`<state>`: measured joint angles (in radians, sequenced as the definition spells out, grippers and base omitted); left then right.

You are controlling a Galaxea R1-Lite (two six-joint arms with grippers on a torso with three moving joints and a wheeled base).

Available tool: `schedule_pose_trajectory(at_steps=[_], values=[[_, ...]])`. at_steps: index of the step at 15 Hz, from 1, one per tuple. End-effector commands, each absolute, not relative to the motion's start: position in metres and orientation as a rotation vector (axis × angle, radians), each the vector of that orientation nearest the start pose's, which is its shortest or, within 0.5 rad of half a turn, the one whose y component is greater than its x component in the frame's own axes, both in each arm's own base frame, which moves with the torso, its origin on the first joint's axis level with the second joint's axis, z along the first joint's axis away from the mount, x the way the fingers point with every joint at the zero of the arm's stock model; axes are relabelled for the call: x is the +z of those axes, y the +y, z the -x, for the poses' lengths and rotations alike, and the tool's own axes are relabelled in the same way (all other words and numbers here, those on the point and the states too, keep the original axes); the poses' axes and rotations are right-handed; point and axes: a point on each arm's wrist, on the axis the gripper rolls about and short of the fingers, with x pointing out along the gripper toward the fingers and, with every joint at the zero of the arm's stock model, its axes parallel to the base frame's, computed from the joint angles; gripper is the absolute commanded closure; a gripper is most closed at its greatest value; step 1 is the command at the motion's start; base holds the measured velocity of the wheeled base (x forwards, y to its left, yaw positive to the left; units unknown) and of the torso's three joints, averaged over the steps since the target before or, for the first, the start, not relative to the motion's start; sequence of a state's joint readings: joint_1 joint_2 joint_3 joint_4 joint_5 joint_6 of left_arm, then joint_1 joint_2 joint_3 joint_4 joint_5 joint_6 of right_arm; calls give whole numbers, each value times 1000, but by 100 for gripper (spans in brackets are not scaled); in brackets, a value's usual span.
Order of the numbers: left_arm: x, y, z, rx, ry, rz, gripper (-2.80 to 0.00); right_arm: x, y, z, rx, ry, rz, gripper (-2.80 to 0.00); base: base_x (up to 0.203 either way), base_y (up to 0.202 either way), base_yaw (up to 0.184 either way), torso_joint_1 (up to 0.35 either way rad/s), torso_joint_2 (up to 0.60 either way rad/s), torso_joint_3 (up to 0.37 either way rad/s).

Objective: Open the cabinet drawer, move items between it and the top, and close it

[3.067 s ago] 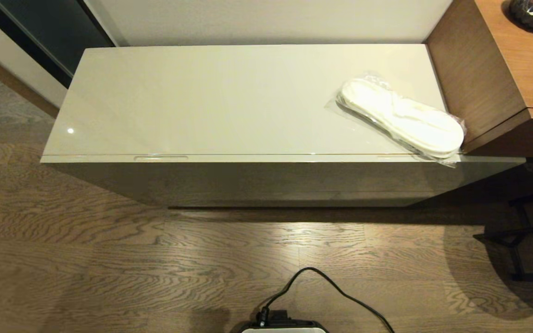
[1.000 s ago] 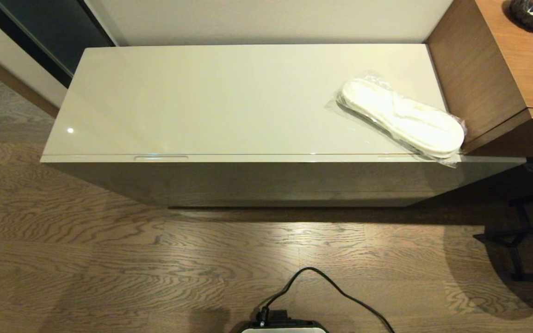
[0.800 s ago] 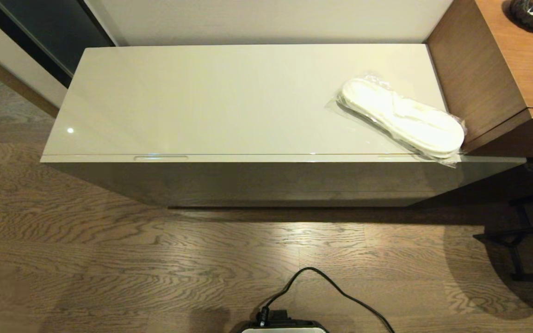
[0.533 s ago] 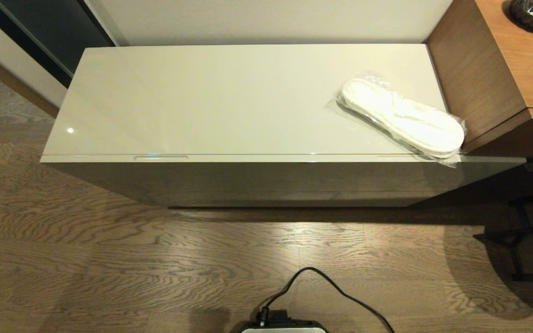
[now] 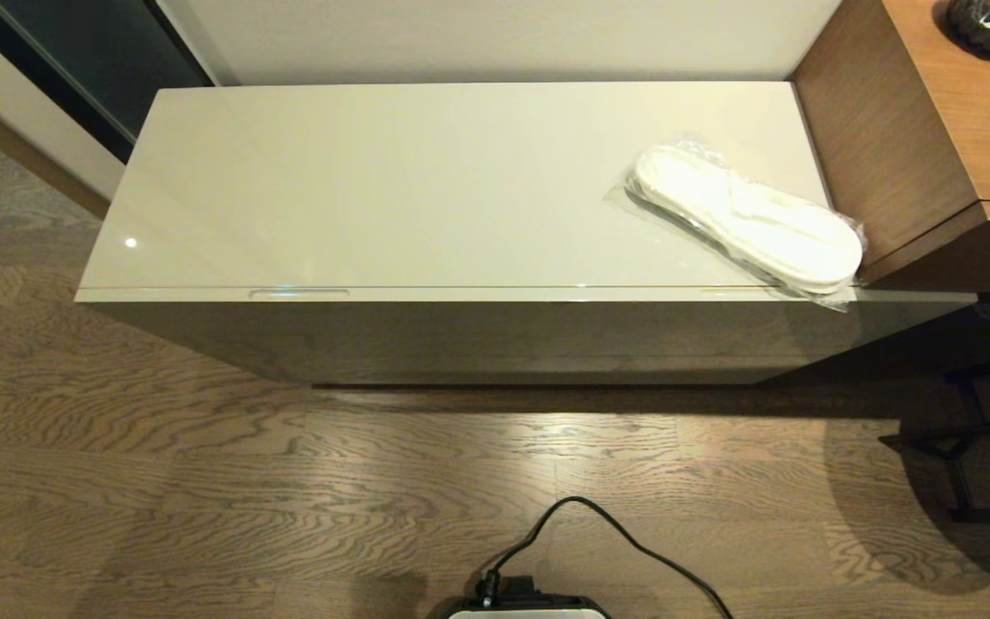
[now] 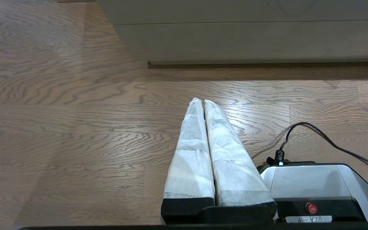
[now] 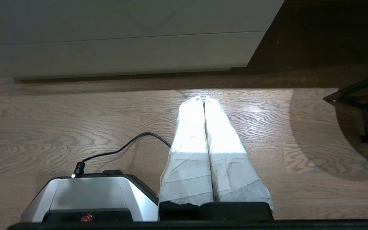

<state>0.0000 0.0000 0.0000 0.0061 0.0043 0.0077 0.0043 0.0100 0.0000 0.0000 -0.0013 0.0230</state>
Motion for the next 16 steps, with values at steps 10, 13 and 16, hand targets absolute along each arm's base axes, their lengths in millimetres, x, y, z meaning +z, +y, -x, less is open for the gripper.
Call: schedule_pose_trajectory(at_steps=[10,13,16], values=[[75,0,23,5,8,-8,0,75,0,22,4,15,-23,0,0,0,0,0,0,0],[75,0,23,4,8,-8,0,75,0,22,3,15,-23,0,0,0,0,0,0,0],[75,0,23,5,8,-8,0,75,0,22,3,15,-23,0,0,0,0,0,0,0]])
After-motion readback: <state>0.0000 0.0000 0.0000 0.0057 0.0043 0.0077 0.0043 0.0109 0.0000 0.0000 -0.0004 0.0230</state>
